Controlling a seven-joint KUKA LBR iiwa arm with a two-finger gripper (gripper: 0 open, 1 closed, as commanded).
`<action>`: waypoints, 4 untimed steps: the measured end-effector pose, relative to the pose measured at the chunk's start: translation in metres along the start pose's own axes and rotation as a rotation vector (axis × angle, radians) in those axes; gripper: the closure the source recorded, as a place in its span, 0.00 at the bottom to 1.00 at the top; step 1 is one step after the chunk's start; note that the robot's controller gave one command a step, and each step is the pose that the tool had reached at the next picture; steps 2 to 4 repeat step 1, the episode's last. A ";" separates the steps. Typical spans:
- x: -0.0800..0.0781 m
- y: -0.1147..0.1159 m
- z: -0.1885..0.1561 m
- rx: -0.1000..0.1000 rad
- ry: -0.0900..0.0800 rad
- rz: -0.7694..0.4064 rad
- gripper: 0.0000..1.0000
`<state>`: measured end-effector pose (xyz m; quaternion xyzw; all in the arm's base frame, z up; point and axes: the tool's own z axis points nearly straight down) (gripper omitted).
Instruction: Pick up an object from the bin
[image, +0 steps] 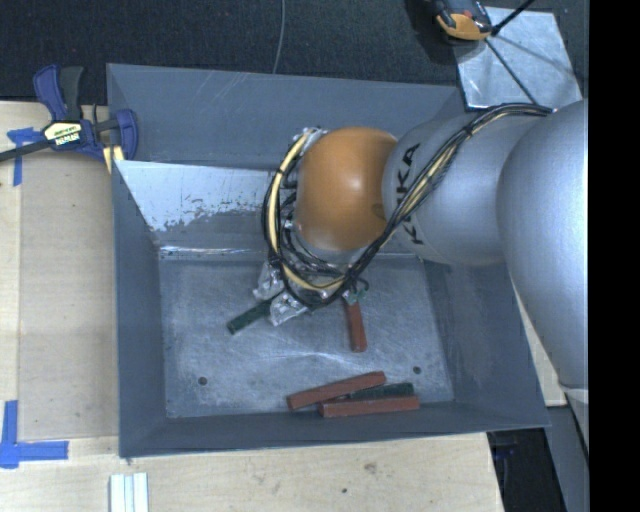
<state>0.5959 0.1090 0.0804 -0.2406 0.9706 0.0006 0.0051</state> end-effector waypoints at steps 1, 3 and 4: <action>-0.022 0.006 -0.203 -0.001 0.008 -0.026 1.00; -0.022 0.006 -0.203 -0.001 0.008 -0.026 1.00; -0.022 0.006 -0.203 -0.001 0.008 -0.026 1.00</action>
Offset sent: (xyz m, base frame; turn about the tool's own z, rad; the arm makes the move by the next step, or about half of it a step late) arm 0.0000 0.0000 0.0000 0.0000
